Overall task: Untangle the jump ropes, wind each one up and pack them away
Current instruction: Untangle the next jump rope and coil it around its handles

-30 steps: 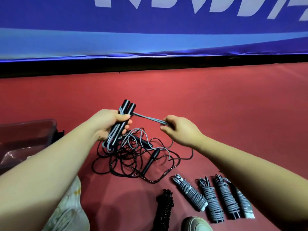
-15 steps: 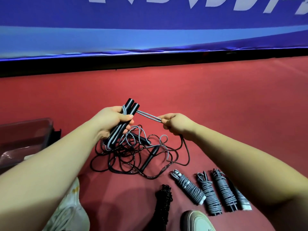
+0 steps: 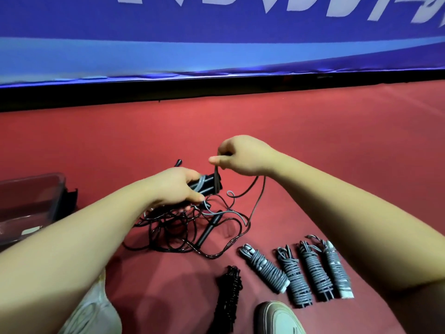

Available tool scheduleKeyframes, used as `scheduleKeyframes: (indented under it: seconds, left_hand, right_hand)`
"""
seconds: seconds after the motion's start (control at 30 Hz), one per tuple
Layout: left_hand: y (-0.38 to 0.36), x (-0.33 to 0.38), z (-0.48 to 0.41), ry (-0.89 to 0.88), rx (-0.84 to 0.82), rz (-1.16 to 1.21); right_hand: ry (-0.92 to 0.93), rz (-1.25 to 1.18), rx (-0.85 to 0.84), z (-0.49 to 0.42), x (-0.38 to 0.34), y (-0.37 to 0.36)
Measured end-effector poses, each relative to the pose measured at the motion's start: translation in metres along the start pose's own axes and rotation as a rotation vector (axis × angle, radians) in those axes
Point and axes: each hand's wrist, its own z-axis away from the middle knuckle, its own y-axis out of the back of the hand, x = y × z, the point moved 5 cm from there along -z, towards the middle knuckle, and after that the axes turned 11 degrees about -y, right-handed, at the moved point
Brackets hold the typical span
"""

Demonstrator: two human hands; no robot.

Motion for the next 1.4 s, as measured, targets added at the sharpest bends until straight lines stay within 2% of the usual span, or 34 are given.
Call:
scheduleKeyframes:
  seconds: [0.1, 0.27, 0.4, 0.47, 0.53, 0.6, 0.8, 0.9, 1.0, 1.1, 1.17, 1.27, 1.4]
  left_hand:
    - [-0.010, 0.014, 0.006, -0.084, -0.155, -0.085]
    - [-0.014, 0.034, 0.019, -0.145, -0.211, 0.057]
    - [-0.010, 0.051, 0.025, -0.216, -0.196, 0.107]
    - [-0.004, 0.056, 0.025, -0.245, -0.145, 0.106]
    - [0.002, 0.060, 0.023, -0.258, -0.071, 0.138]
    - [0.006, 0.061, 0.021, -0.254, 0.016, 0.197]
    - [0.028, 0.054, 0.012, -0.208, 0.290, 0.495]
    - [0.035, 0.049, 0.013, -0.166, 0.328, 0.627]
    - [0.039, 0.042, 0.015, -0.133, 0.339, 0.704]
    - [0.039, 0.038, 0.015, -0.123, 0.349, 0.674]
    - [0.041, 0.036, 0.015, -0.110, 0.372, 0.651]
    - [0.047, 0.028, 0.016, -0.086, 0.452, 0.626]
    - [0.050, 0.016, 0.016, -0.036, 0.512, 0.579]
  right_hand:
    - [0.062, 0.087, -0.045, -0.001, 0.000, -0.001]
    - [0.115, -0.108, -0.137, -0.013, 0.016, -0.007]
    - [0.091, -0.671, -0.326, -0.017, 0.035, -0.032]
    - [0.077, -0.970, -0.392, -0.017, 0.038, -0.049]
    - [0.066, -1.160, -0.416, -0.018, 0.034, -0.062]
    - [0.039, -1.258, -0.368, -0.021, 0.029, -0.069]
    - [-0.070, -1.489, 0.046, -0.022, 0.015, -0.071]
    - [0.012, -1.376, 0.181, -0.017, 0.012, -0.065]
    - [0.049, -1.087, 0.306, -0.016, 0.013, -0.057]
    - [0.015, -0.736, 0.373, -0.021, 0.010, -0.056]
    - [-0.048, -0.695, 0.287, -0.029, 0.009, -0.061]
    - [-0.103, -0.950, 0.057, -0.032, 0.001, -0.072]
    - [-0.064, -0.738, 0.096, -0.028, 0.001, -0.070]
